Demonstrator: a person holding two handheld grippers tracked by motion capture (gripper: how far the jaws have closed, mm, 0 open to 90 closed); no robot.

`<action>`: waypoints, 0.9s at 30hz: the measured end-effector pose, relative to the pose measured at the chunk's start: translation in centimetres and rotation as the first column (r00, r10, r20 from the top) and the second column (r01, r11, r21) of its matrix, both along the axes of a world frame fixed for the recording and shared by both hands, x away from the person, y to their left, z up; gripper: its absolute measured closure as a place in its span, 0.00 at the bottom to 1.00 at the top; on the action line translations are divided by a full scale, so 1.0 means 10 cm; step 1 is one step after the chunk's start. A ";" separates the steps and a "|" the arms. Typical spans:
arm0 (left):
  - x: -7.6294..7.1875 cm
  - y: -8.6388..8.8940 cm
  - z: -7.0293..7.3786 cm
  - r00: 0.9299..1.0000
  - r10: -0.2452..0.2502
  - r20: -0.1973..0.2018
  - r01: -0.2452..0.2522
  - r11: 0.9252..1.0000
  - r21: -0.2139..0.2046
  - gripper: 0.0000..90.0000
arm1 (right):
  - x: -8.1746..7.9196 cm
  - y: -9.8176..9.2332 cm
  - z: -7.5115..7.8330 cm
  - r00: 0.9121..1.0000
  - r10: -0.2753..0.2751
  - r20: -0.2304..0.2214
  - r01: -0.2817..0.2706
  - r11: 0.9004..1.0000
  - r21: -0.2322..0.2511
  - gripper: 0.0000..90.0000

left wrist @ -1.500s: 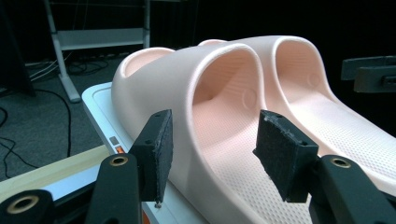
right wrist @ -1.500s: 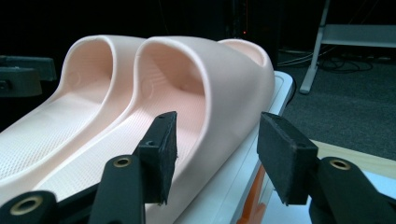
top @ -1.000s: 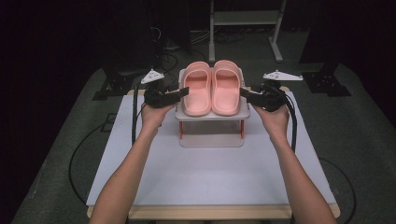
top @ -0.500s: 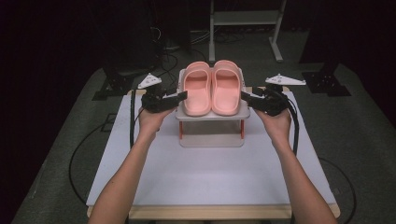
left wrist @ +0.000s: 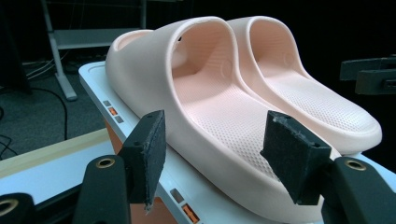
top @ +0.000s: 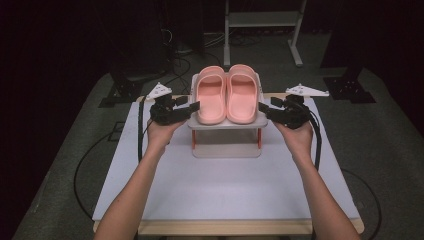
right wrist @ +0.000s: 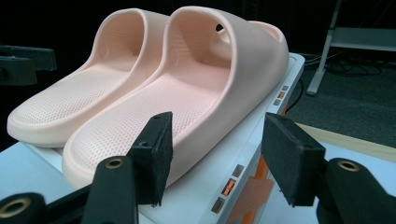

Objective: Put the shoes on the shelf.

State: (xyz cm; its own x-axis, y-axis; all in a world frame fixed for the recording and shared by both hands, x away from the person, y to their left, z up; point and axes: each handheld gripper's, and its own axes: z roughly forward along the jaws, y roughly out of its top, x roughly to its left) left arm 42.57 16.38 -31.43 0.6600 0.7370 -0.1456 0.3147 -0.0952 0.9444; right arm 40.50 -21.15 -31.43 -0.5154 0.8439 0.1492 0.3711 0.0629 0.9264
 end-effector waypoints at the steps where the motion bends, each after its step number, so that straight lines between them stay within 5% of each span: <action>1: -0.01 0.00 0.00 1.000 0.000 0.001 0.000 1.000 -0.002 0.43 | -0.01 0.00 0.00 1.000 0.000 -0.001 0.000 1.000 0.000 0.48; 27: -0.18 0.07 -0.04 1.000 -0.016 0.011 0.017 1.000 -0.008 0.40 | -0.20 -0.09 -0.08 1.000 0.012 0.003 -0.012 1.000 -0.001 0.43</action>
